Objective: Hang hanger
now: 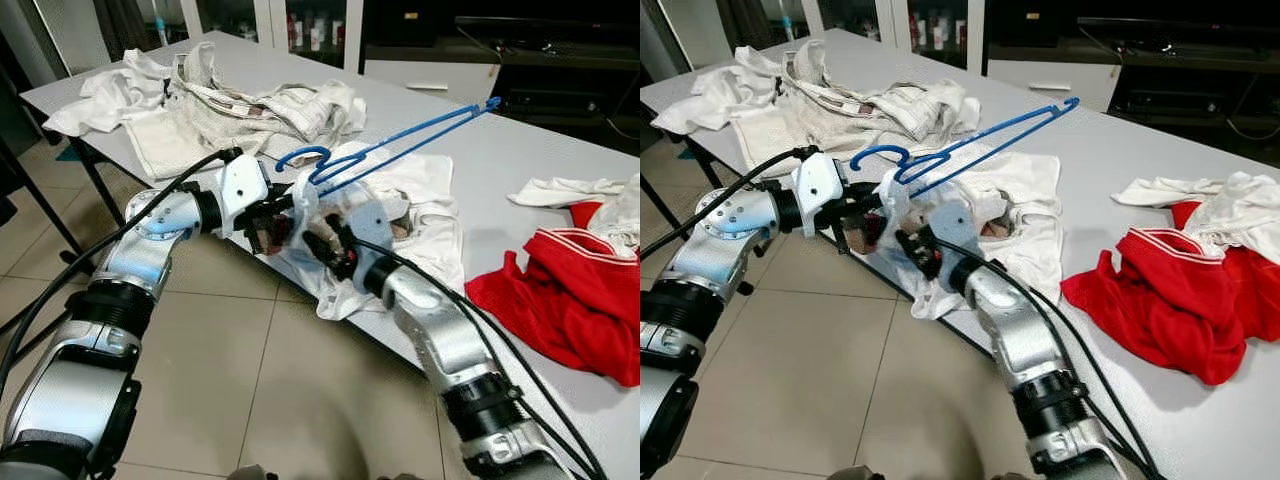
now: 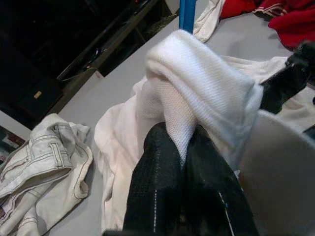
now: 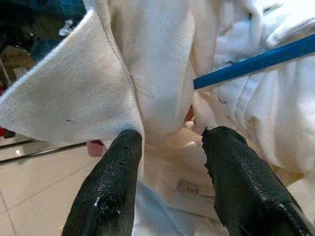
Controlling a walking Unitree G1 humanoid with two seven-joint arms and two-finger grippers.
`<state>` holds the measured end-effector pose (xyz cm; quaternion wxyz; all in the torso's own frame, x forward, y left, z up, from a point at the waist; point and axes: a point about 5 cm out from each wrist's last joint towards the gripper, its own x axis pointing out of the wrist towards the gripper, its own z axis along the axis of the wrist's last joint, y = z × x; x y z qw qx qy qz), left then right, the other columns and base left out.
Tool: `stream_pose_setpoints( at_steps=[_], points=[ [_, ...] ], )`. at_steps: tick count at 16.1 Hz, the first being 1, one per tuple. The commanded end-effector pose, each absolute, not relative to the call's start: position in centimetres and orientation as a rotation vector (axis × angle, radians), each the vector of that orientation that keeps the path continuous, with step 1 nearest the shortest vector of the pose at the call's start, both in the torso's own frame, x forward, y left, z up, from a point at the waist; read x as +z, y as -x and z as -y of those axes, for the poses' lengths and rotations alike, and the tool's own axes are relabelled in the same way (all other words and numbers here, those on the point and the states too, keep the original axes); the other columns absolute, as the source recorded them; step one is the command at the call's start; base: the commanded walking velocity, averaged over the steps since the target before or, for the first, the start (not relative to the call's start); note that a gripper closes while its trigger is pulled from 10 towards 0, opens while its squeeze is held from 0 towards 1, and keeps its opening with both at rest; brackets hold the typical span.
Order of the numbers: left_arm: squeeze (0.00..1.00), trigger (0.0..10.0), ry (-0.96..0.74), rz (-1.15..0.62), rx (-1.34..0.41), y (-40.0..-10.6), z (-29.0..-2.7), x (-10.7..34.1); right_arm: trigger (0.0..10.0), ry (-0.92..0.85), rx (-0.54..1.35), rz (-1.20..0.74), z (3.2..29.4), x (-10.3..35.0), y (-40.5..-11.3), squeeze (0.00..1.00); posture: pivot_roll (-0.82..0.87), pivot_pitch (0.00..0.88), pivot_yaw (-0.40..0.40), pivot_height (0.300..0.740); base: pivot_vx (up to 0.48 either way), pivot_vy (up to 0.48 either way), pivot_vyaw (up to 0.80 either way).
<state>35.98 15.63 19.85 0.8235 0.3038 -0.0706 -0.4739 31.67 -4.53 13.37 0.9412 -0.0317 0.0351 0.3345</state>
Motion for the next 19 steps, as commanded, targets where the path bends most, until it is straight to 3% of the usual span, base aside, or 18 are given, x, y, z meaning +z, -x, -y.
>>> stream_pose_setpoints(
  at_steps=[1,2,3,7,10,15,17,18,19],
  points=[
    [0.00,0.0,-0.669,0.173,-1.008,-36.1,-15.5,20.5,9.5,0.054,0.663,-0.054,4.3,14.0,-32.2,0.02,0.02,0.000,0.056,0.723,0.000,0.000,0.00],
    [0.00,0.0,-0.669,0.174,-1.008,-36.1,-15.5,20.5,3.1,0.048,0.653,-0.048,4.3,14.2,-32.4,0.02,0.02,0.000,0.056,0.723,0.000,0.000,0.00],
    [0.00,0.0,-0.669,0.173,-1.008,-36.0,-15.5,20.5,0.0,0.039,0.626,-0.040,4.8,14.3,-32.7,0.01,0.02,0.000,0.056,0.723,0.000,0.000,0.00],
    [0.00,0.0,-0.667,0.170,-1.006,-36.0,-15.6,20.4,0.0,0.039,0.576,-0.042,5.9,14.1,-32.9,0.01,0.02,0.000,0.053,0.723,0.000,0.000,0.00],
    [0.00,0.0,-0.664,0.172,-1.006,-36.0,-15.6,20.4,0.0,0.006,0.445,-0.024,8.5,14.4,-33.6,0.00,0.01,0.000,0.055,0.723,0.000,0.000,0.00],
    [0.00,0.0,-0.664,0.173,-1.009,-36.0,-15.5,20.4,0.0,0.040,0.424,-0.011,9.1,14.5,-33.6,0.02,0.01,0.000,0.059,0.723,0.000,0.000,0.00],
    [0.00,0.0,-0.663,0.165,-1.027,-35.9,-15.7,20.4,8.4,0.153,0.421,-0.004,9.6,14.1,-33.5,0.01,0.01,0.000,0.058,0.723,0.000,0.000,0.00],
    [0.00,0.0,-0.659,0.160,-1.036,-35.8,-15.8,20.3,10.0,0.172,0.431,-0.001,9.5,14.0,-33.4,0.00,0.01,0.000,0.058,0.723,0.000,0.000,0.00],
    [0.00,0.0,-0.646,0.126,-1.094,-35.3,-16.1,20.2,10.0,0.203,0.423,0.027,9.8,14.3,-33.2,0.00,0.01,0.000,0.051,0.723,0.000,0.000,0.00]
  ],
)
